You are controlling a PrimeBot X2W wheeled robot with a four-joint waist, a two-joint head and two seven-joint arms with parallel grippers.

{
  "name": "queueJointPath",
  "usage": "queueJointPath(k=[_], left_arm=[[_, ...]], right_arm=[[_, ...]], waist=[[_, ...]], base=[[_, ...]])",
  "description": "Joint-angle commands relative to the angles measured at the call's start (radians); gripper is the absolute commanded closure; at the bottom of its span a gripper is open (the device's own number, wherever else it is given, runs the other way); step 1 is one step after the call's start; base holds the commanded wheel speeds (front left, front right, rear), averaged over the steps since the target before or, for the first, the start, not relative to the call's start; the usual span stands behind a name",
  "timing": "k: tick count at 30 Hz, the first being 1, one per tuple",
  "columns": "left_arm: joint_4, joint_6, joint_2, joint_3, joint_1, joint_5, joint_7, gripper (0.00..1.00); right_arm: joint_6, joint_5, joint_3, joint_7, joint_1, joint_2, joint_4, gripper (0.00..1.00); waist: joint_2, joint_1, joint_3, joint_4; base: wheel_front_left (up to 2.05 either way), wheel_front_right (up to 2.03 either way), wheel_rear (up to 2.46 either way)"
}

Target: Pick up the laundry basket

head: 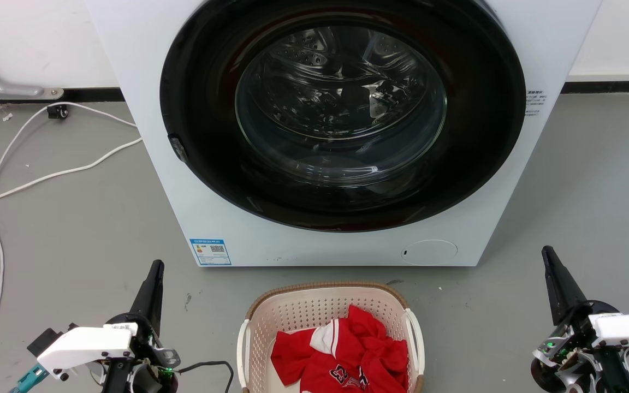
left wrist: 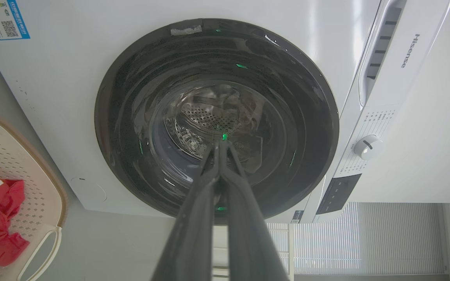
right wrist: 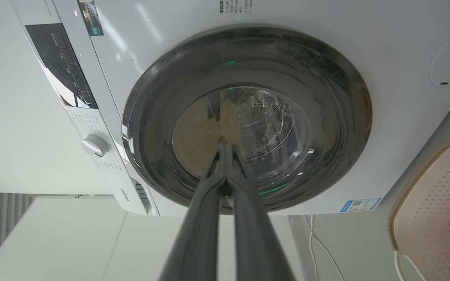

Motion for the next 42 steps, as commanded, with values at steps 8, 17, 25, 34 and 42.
queueJointPath(k=[8,17,25,34,42], left_arm=[[0.001,-0.004,-0.001,0.004,-0.010,0.004,0.002,1.00],[0.023,0.001,-0.005,-0.003,0.020,0.001,-0.001,1.00],[0.007,0.001,-0.007,-0.013,0.048,0.029,-0.036,0.00],[-0.023,0.001,-0.006,-0.001,0.068,0.090,-0.079,0.00],[-0.029,0.001,-0.006,0.044,0.071,0.161,-0.113,0.00]], right_arm=[[0.000,-0.003,-0.003,0.004,-0.011,0.004,0.001,1.00],[0.000,-0.002,0.001,-0.001,0.021,0.003,0.023,1.00],[0.000,-0.025,0.020,-0.036,0.048,0.005,0.011,0.00],[0.000,-0.088,0.022,-0.078,0.059,0.005,-0.002,0.00],[0.000,-0.242,0.005,-0.112,0.061,0.005,-0.030,0.00]], waist=[[0.0000,0.0000,0.000,0.000],[0.0000,0.0000,0.000,0.000],[0.0000,0.0000,0.000,0.000],[0.0000,0.0000,-0.001,0.000],[0.0000,0.0000,0.000,0.000]], base=[[0.00,0.00,0.00],[0.00,0.00,0.00],[0.00,0.00,0.00],[0.00,0.00,0.00],[0.00,0.00,0.00]])
